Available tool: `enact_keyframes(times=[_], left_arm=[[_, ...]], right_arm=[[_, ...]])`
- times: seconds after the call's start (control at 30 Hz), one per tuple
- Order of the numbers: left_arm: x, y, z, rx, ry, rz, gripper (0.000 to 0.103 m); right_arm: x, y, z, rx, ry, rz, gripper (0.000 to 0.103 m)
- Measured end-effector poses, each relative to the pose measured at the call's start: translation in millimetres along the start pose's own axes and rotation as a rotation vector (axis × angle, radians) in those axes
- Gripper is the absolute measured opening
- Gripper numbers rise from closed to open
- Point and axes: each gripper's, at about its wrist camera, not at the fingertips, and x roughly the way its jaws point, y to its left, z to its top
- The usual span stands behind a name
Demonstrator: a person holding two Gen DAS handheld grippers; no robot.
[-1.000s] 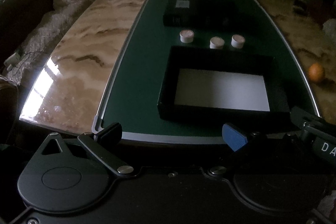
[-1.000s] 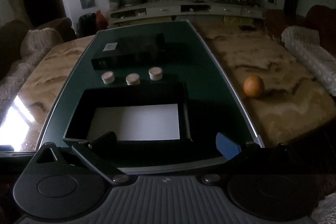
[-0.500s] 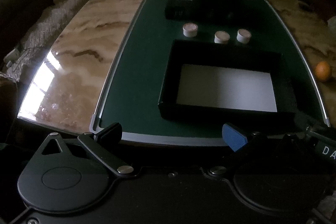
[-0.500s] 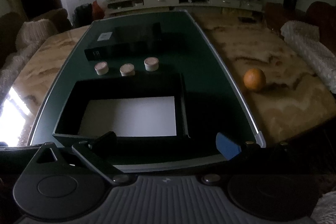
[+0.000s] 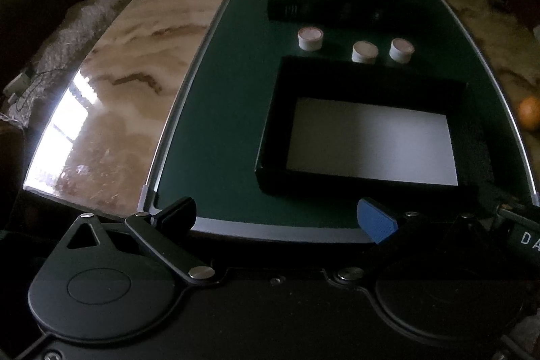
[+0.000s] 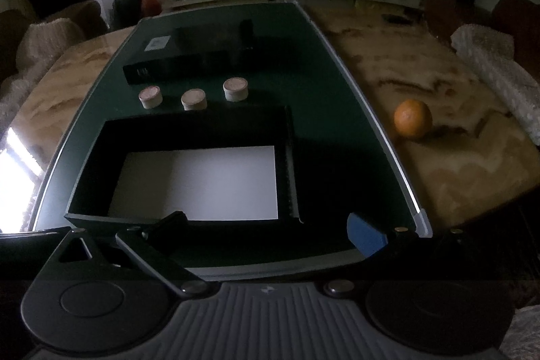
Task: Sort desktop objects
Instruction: 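Move the left gripper toward the row of cream containers, then grasp the end cream container with the left gripper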
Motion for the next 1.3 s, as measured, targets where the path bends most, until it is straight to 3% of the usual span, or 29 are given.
enact_keyframes(times=[0.83,1.3], left_arm=[[40.2,-12.0,49.7,0.011,0.022,0.009,0.103],[81.4,-18.0,93.2,0.020,0.017,0.027,0.103]], right_arm=[[47.7,13.2,52.8,-0.049,-0.001,0.006,0.103],[88.6,3.0,75.2,0.001,0.019,0.126,0.103]])
